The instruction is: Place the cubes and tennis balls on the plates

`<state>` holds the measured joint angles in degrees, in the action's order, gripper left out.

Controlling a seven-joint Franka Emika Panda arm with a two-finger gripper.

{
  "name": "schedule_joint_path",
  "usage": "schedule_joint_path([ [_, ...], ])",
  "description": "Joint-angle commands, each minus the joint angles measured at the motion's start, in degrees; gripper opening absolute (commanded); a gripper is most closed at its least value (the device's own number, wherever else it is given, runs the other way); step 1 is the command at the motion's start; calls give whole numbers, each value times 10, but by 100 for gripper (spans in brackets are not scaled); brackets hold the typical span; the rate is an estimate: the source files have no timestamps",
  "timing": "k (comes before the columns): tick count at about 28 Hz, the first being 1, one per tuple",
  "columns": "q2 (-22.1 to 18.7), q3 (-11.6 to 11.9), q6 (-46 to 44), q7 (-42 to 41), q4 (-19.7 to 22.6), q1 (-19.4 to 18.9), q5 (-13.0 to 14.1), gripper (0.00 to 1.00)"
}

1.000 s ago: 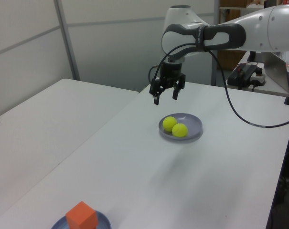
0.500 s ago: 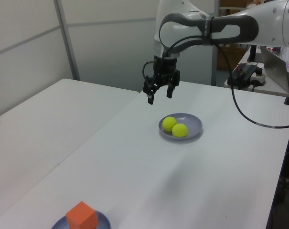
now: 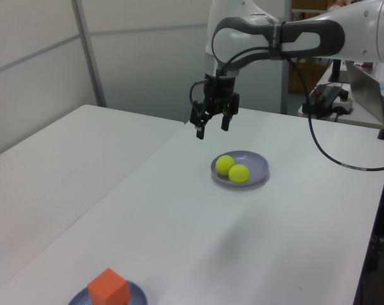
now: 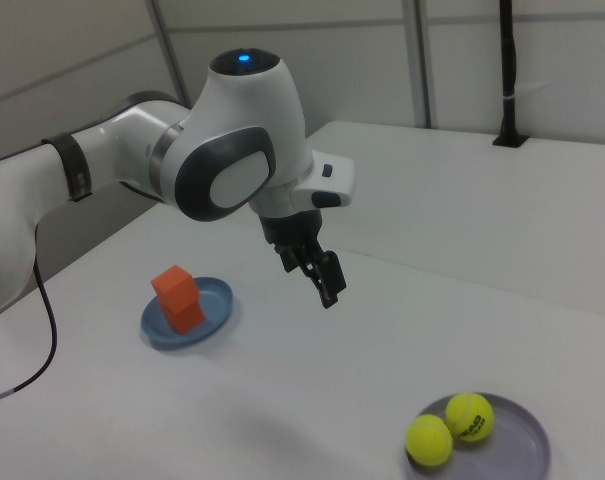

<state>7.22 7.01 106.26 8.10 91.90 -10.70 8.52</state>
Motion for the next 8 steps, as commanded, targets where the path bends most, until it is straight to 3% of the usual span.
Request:
schedule_joint_path([
  [1, -17, -7, -14, 6, 14, 2, -11, 100],
  [8, -17, -9, -14, 6, 14, 2, -11, 100],
])
